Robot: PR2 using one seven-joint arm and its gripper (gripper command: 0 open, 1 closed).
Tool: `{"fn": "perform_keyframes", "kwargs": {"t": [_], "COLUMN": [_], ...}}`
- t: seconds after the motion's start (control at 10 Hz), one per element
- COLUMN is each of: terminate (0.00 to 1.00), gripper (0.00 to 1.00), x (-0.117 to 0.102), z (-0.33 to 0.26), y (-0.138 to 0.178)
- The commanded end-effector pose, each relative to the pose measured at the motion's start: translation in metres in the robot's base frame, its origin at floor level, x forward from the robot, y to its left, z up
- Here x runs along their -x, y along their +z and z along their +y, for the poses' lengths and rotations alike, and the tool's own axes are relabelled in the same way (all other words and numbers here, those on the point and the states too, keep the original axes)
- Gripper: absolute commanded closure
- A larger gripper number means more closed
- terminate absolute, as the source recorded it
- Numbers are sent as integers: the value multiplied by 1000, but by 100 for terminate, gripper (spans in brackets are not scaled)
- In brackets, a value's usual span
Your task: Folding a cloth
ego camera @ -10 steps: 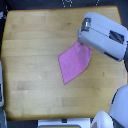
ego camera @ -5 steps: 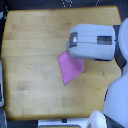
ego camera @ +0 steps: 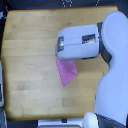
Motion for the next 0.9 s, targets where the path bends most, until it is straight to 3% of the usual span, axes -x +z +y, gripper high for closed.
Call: {"fn": "perform_keyframes", "kwargs": {"t": [0.0,0.1,0.2,0.6,0.8], "terminate": [0,0,0,0,0], "gripper": [100,100,100,100,100], "x": [-21,-1,4,0,8], "z": [47,31,29,37,40], "y": [10,20,20,0,-11]}}
